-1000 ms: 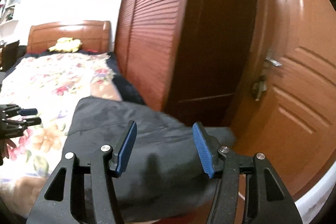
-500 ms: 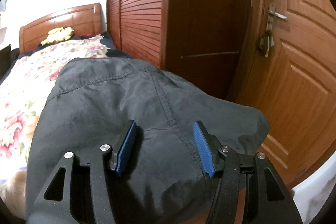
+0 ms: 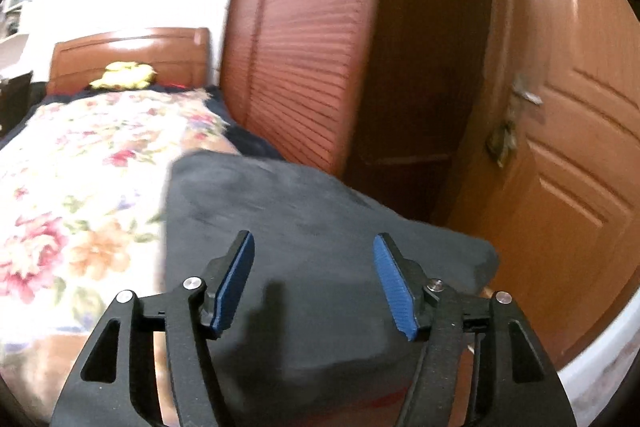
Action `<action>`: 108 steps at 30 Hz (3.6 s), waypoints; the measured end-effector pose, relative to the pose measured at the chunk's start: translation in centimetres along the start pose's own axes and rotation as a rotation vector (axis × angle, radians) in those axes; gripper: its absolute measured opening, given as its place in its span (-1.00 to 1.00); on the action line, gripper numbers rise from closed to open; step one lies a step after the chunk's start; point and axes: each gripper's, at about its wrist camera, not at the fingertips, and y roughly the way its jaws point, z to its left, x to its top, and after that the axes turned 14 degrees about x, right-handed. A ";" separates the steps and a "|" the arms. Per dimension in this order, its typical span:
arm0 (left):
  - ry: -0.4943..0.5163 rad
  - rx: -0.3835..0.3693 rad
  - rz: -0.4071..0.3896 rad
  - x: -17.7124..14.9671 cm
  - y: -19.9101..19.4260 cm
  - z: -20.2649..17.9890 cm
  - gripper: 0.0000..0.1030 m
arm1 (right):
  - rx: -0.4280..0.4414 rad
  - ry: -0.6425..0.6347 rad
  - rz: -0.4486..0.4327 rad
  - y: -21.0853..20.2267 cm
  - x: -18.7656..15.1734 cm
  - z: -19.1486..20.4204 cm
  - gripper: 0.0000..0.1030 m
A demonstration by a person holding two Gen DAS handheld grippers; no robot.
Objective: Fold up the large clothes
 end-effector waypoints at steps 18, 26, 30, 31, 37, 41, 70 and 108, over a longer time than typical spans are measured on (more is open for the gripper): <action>-0.127 0.272 0.063 -7.6 -1.8 11.7 0.06 | 0.421 -0.066 0.005 6.6 -3.5 25.2 0.50; -0.214 0.408 0.090 -10.9 -0.8 17.7 0.06 | 0.553 -0.068 0.009 9.9 -5.2 34.8 0.50; -0.241 0.467 0.092 -12.2 -0.2 20.3 0.06 | 0.580 -0.085 -0.006 10.7 -5.4 38.3 0.50; -0.250 0.478 0.090 -12.5 -0.2 20.9 0.06 | 0.586 -0.091 -0.012 10.7 -5.4 38.8 0.50; -0.281 0.534 0.081 -14.1 0.3 23.5 0.06 | 0.605 -0.109 -0.050 11.1 -5.9 41.5 0.50; -0.279 0.542 0.075 -14.6 0.0 23.9 0.06 | 0.619 -0.114 -0.061 11.3 -6.4 42.3 0.50; -0.300 0.539 0.074 -15.4 -0.8 24.3 0.06 | 0.616 -0.109 -0.059 11.8 -6.8 42.1 0.50; -0.294 0.551 0.060 -15.4 -1.3 24.1 0.06 | 0.616 -0.109 -0.062 12.1 -6.9 41.9 0.50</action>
